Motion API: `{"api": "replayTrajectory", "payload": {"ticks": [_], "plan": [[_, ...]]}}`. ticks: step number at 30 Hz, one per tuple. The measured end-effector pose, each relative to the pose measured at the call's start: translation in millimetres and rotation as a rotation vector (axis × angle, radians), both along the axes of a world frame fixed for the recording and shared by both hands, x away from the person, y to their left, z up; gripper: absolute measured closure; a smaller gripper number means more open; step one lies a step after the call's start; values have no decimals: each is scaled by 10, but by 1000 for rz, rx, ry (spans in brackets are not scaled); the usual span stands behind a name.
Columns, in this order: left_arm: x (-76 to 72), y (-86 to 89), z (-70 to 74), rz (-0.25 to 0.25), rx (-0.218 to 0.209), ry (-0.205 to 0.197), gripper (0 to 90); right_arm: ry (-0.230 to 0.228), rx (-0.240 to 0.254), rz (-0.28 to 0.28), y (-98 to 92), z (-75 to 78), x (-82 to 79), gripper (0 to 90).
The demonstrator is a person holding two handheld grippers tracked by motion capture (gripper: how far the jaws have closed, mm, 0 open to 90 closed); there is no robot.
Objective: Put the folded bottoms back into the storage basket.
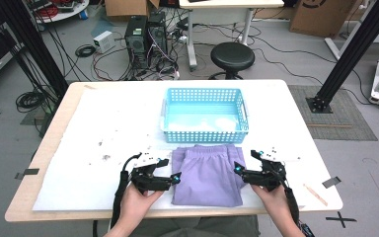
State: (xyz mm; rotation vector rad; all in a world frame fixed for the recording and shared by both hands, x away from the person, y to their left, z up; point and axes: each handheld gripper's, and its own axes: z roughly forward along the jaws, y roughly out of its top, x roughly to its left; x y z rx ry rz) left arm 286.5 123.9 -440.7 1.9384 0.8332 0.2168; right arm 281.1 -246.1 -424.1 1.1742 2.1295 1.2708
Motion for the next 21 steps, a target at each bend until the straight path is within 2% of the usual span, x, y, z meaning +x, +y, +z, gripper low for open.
{"api": "replayTrajectory", "payload": {"ticks": [4, 7, 9, 12, 14, 17, 19, 21], "plan": [[-9, -67, -29, 16, 14, 39, 291, -9, -33, 21, 71, -9, -21, 211], [11, -87, -60, 23, 52, 67, 316, -11, -52, 27, 97, -21, -24, 211], [30, -81, -73, 51, 82, 84, 316, -10, -54, 27, 96, -26, -23, 211], [58, -77, -86, 64, 94, 120, 316, 2, -52, 19, 87, -32, -15, 212], [61, -76, -85, 66, 90, 122, 328, 8, -56, 12, 82, -41, -5, 212], [66, -76, -85, 68, 91, 122, 332, 31, -66, 4, 86, -63, 12, 212], [71, -81, -88, 71, 80, 129, 332, 62, -71, 5, 97, -84, 29, 213], [67, -98, -87, 69, 90, 123, 332, 120, -79, 30, 123, -114, 57, 247]]}}
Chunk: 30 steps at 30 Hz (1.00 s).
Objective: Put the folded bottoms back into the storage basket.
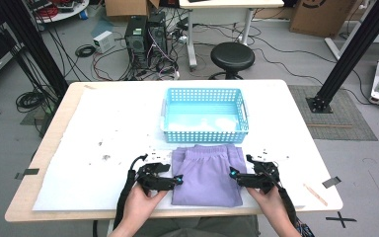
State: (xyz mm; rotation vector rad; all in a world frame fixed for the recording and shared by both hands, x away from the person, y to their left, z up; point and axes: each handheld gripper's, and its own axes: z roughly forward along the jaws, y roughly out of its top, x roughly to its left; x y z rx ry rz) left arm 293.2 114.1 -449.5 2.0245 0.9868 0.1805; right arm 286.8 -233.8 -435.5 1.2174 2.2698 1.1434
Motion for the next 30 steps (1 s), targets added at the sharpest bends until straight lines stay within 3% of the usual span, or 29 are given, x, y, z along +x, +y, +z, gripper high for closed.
{"api": "replayTrajectory", "payload": {"ticks": [3, 8, 13, 17, 21, 25, 30], "plan": [[-9, -25, 1, -5, 19, -13, 332, 22, -46, -5, 44, -30, 7, 245], [-3, -25, -3, -6, 14, -12, 332, 36, -69, -42, 50, -41, 1, 213], [-7, -28, -5, -6, 17, -17, 333, 119, -93, -76, 80, -109, 37, 213], [-7, -29, -6, -7, 16, -16, 333, 119, -106, -80, 88, -115, 38, 218], [1, -23, -9, 13, -7, -11, 365, 110, -126, -95, 115, -113, 20, 274], [13, -75, -7, 9, 2, -14, 397, 110, -112, -65, 129, -93, -1, 434], [1, -105, -5, 22, 3, -17, 401, 93, -122, -33, 171, -96, -16, 487]]}}
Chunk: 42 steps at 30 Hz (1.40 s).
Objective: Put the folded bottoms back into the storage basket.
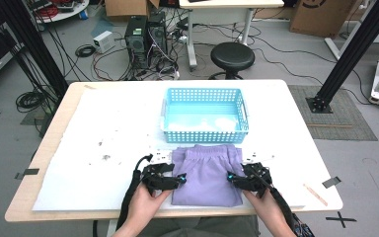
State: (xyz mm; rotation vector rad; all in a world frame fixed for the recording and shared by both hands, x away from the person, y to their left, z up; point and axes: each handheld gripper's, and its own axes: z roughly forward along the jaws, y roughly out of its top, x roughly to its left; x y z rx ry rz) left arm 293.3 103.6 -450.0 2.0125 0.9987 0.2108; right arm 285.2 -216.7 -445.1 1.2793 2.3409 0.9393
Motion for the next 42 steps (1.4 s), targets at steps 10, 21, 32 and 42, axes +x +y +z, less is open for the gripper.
{"api": "replayTrajectory", "payload": {"ticks": [10, 21, 32, 42], "plan": [[-17, 66, 25, 25, 45, 6, 403, 14, 8, -39, -49, -6, 24, 331], [55, -78, -3, 7, -19, 19, 486, -4, 10, 1, 13, -5, -2, 529], [102, -148, -8, -16, -25, 22, 580, -10, 11, 72, 113, -3, -10, 682], [130, -211, -12, -78, -23, 14, 761, -24, 17, 96, 121, 1, 4, 833]]}}
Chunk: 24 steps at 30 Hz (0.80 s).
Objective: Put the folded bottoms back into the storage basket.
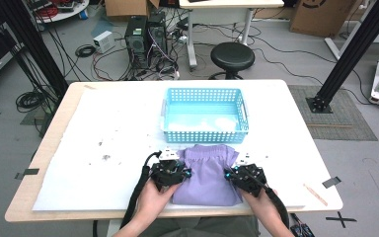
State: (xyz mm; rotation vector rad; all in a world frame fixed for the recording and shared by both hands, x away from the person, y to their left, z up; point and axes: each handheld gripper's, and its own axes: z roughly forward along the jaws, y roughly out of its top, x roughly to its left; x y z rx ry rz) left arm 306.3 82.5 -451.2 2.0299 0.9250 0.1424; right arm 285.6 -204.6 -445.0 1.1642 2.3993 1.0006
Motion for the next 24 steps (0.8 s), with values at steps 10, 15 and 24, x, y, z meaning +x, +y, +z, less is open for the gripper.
{"api": "replayTrajectory", "payload": {"ticks": [10, 15, 24], "plan": [[-3, 28, 20, -37, -34, -24, 842, -21, 40, -8, -104, 49, -16, 860], [-19, 35, 47, -48, -61, -31, 847, -50, 64, -8, -134, 83, -32, 860], [-65, 43, 118, -72, -103, -48, 844, -67, 102, 1, -186, 151, -82, 860]]}}
